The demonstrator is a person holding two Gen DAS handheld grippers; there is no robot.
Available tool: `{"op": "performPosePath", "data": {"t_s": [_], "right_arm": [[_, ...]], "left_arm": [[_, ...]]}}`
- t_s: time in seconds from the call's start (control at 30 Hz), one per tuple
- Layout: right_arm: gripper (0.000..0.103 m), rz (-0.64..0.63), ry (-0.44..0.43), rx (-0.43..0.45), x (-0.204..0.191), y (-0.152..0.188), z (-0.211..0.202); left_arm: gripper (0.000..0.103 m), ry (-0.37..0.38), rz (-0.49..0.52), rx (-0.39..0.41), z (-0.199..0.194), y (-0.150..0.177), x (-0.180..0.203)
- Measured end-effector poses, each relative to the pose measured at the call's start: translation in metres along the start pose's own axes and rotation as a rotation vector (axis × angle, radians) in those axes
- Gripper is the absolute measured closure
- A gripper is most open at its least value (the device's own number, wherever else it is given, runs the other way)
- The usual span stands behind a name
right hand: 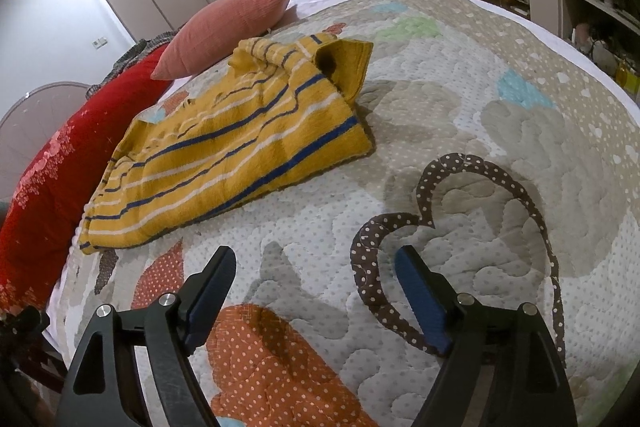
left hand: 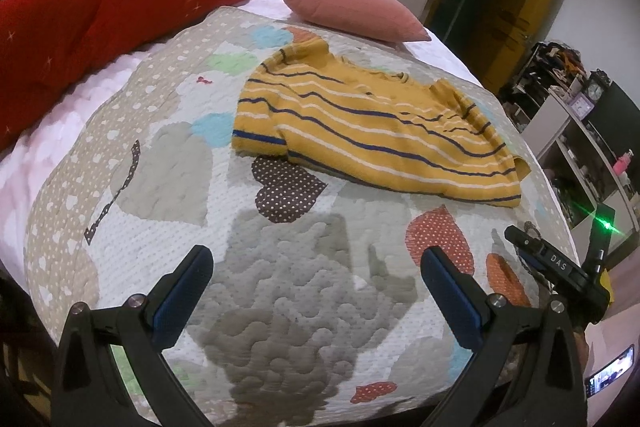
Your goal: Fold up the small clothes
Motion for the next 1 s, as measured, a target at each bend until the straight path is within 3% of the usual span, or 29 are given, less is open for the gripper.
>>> {"op": "performPosePath", "data": {"t_s": [0.33, 0.47, 0.57, 0.6, 0.67, 0.87, 0.93, 1.0], "right_arm": [[0.02, -0.041, 0.019, 0.021, -0.004, -0.005, -0.01], [0.021, -0.047, -0.007, 0.164, -0.002, -0.044, -0.052], [0.038, -0.043, -0.052, 0.182, -0.003, -0.086, -0.058], [0.048, -0.041, -0.066, 0.169, -0.007, -0.095, -0.053], [0.056, -0.056, -0.12, 0.132, -0.02, -0.115, -0.036], [0.057, -0.185, -0.214, -0.081, -0.08, -0.133, 0.064], [0.058, -0.189, -0.172, -0.094, -0.081, -0.141, 0.091], [0.064, -0.172, -0.05, -0.073, -0.064, -0.161, 0.119]], "left_arm": [[0.0, -0.006, -0.007, -0.002, 0.002, -0.002, -0.007], [0.0, -0.041, -0.012, 0.029, -0.002, -0.01, -0.019], [0.0, -0.05, -0.023, 0.04, -0.001, -0.013, -0.027], [0.0, -0.052, -0.026, 0.038, 0.0, -0.012, -0.029], [0.0, -0.055, -0.034, 0.028, 0.005, -0.01, -0.033], [0.0, -0.083, -0.067, 0.016, 0.01, -0.01, -0.056], [0.0, -0.099, -0.079, 0.021, 0.008, -0.011, -0.065], [0.0, -0.114, -0.094, 0.026, 0.005, -0.012, -0.076]]}}
Point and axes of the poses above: each gripper's, at about its wrist camera, not at the fingertips, and z roughly the way its jaws point, x to its right, y to its underside, the point moved 9 cm from there along z, roughly the way its jaws point, and after that the axes turned 4 degrees about y, right-handed, at the moved point
